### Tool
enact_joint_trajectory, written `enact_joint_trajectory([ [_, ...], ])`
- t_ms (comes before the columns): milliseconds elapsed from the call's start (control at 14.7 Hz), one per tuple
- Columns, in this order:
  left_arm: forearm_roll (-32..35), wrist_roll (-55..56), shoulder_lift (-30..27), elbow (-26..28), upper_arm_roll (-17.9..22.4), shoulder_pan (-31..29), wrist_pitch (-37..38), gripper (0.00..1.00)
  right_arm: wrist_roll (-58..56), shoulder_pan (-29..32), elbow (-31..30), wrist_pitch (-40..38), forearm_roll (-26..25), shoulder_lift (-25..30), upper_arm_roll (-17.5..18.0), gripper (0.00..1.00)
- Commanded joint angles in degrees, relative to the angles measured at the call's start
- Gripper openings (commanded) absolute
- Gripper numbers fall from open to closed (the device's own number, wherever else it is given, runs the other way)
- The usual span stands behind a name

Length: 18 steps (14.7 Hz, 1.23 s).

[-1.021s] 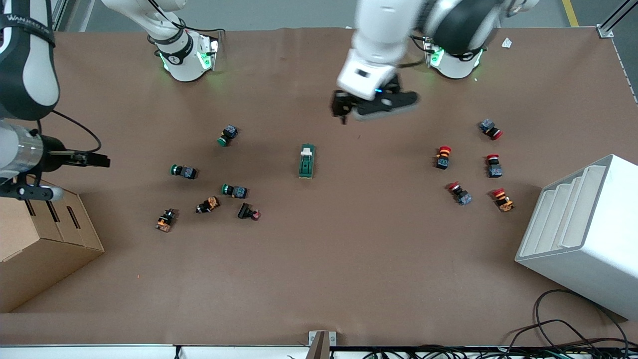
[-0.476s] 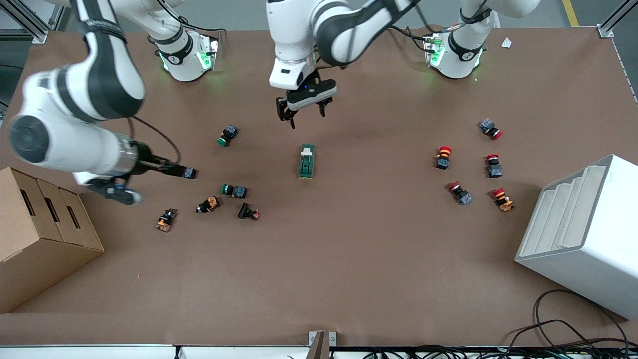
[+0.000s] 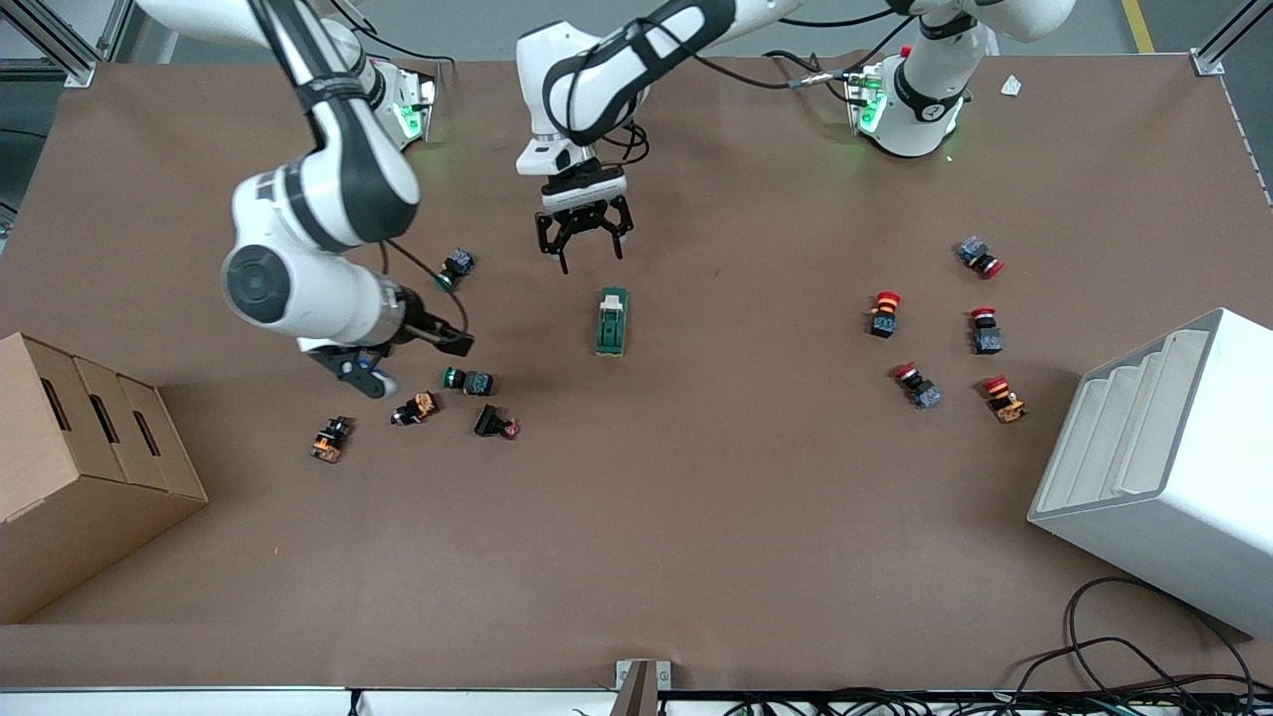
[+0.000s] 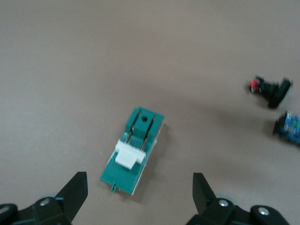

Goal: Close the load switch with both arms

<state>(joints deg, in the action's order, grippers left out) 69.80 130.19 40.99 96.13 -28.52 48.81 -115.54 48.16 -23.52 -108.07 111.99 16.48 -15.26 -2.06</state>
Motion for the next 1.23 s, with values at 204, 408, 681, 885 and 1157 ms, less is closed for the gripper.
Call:
enact_joint_trajectory([
  [204,14.0,4.9,1.4,6.6,0.6,0.8,1.0,0.99,7.8,-7.4,-0.7,8.8,8.0,-5.4,-0.6,1.00],
  [408,22.9,7.3,5.1,6.5,0.6,0.9,6.3,0.98,14.2,-11.2,-0.2,14.6,10.2,-8.1,-0.5,1.00],
  [681,30.5,14.4,8.1,6.4,0.8,1.0,8.3,0.98,18.7,-14.8,0.8,17.0,10.4,-10.6,-0.5,1.00],
  [885,31.2,14.7,8.7,6.1,0.9,1.1,8.5,0.98,23.4,-17.7,1.0,21.5,10.7,-12.9,-0.5,1.00],
  [1157,38.9,16.7,11.5,5.8,2.0,0.9,8.5,0.98,28.6,-20.5,2.3,24.4,10.6,-15.7,-0.6,1.00],
])
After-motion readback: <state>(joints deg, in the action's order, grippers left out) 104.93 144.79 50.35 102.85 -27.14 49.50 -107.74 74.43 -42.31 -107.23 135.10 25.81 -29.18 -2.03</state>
